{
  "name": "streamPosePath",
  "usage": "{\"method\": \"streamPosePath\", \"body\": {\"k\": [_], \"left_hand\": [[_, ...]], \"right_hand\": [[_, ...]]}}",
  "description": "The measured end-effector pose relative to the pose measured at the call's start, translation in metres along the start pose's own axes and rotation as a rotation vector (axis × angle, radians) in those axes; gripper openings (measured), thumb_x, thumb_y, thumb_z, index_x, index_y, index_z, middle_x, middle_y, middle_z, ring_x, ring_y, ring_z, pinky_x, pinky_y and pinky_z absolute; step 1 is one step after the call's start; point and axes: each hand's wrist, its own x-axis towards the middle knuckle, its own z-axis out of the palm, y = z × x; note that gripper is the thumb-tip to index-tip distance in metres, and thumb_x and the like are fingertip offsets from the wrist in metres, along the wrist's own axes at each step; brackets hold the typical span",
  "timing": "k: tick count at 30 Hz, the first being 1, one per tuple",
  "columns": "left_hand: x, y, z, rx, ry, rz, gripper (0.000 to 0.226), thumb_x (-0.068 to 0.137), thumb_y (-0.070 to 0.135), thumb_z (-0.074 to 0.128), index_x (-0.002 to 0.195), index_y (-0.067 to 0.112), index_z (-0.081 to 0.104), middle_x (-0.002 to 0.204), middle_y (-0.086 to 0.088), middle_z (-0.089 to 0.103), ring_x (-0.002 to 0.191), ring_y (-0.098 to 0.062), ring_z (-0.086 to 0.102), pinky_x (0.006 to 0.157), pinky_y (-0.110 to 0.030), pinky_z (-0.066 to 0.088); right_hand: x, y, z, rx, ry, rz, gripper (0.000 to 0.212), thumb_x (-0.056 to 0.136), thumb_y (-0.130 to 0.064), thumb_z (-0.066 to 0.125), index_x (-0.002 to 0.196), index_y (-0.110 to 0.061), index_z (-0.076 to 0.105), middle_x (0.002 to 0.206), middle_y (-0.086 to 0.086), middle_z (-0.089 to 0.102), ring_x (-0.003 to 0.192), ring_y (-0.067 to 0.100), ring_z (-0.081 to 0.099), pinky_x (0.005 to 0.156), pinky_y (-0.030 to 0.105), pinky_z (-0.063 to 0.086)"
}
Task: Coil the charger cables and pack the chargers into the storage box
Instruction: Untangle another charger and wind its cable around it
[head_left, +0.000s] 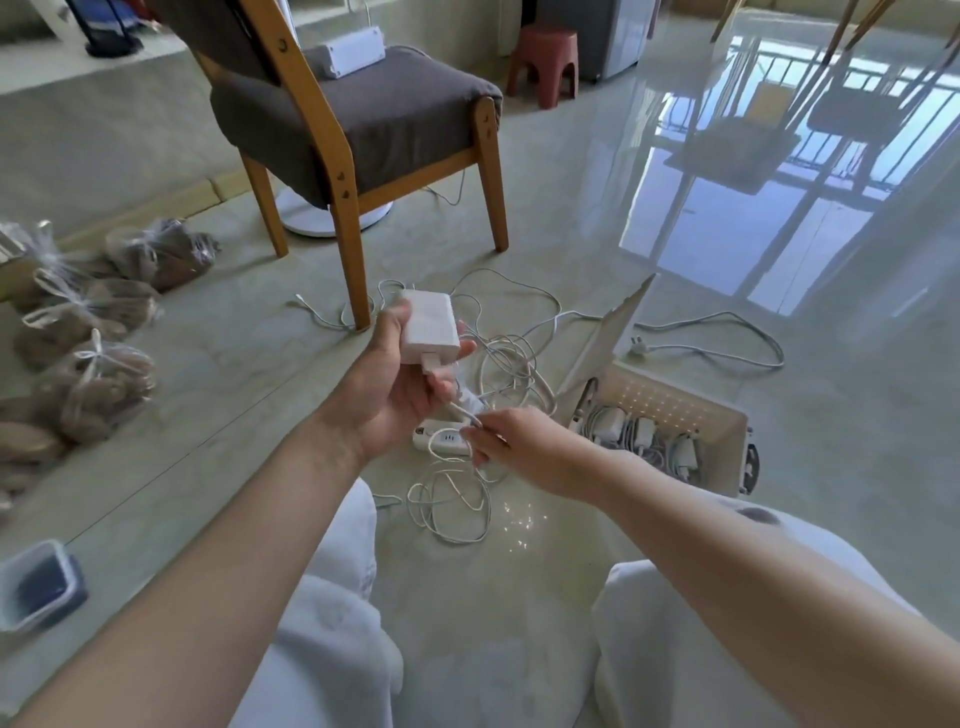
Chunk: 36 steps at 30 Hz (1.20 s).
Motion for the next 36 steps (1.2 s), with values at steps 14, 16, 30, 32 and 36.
{"method": "streamPosePath", "body": {"k": [14, 16, 30, 32, 36], "left_hand": [[-0.045, -0.017, -0.023, 1.315, -0.123, -0.191, 0.036, 0.078, 0.049, 0.067, 0.080, 0.015, 0.057, 0.059, 0.000, 0.047, 0.038, -0.007, 0.039, 0.038, -0.015, 0.030], [-0.039, -0.023, -0.026, 1.380, -0.045, -0.125, 0.036, 0.079, 0.048, 0.068, 0.076, 0.016, 0.051, 0.060, 0.002, 0.050, 0.039, -0.007, 0.046, 0.041, -0.016, 0.033], [-0.002, -0.040, -0.020, 0.992, 0.129, 0.045, 0.036, 0.088, 0.045, 0.055, 0.091, 0.011, 0.044, 0.074, -0.003, 0.060, 0.052, -0.017, 0.062, 0.047, -0.021, 0.045], [0.000, -0.040, -0.022, 1.098, 0.170, 0.063, 0.040, 0.087, 0.048, 0.057, 0.089, 0.010, 0.044, 0.069, -0.004, 0.060, 0.046, -0.016, 0.062, 0.042, -0.021, 0.042], [0.007, -0.047, -0.021, 1.204, 0.267, 0.133, 0.039, 0.089, 0.047, 0.056, 0.091, 0.011, 0.042, 0.078, -0.006, 0.065, 0.054, -0.020, 0.067, 0.054, -0.027, 0.053]], "right_hand": [[-0.013, 0.020, -0.022, 0.179, -0.057, 0.087, 0.038, 0.095, -0.033, 0.049, 0.059, -0.022, 0.052, 0.060, 0.001, 0.043, 0.054, 0.012, 0.039, 0.057, 0.025, 0.037], [-0.014, 0.017, -0.019, 0.232, 0.024, 0.084, 0.041, 0.096, -0.032, 0.046, 0.057, -0.022, 0.052, 0.048, -0.011, 0.040, 0.043, 0.005, 0.032, 0.048, 0.019, 0.030], [0.006, 0.029, -0.019, 0.548, 0.425, 0.223, 0.039, 0.096, -0.027, 0.046, 0.059, -0.019, 0.057, 0.047, -0.008, 0.038, 0.040, 0.004, 0.034, 0.041, 0.018, 0.039], [0.006, 0.025, -0.014, 0.544, 0.396, 0.206, 0.037, 0.097, -0.026, 0.045, 0.062, -0.020, 0.059, 0.042, -0.011, 0.039, 0.039, 0.004, 0.036, 0.044, 0.022, 0.042], [-0.003, 0.010, 0.001, 0.498, 0.376, 0.139, 0.031, 0.099, -0.023, 0.038, 0.077, -0.021, 0.059, 0.050, -0.007, 0.046, 0.037, 0.005, 0.043, 0.050, 0.023, 0.046]]}}
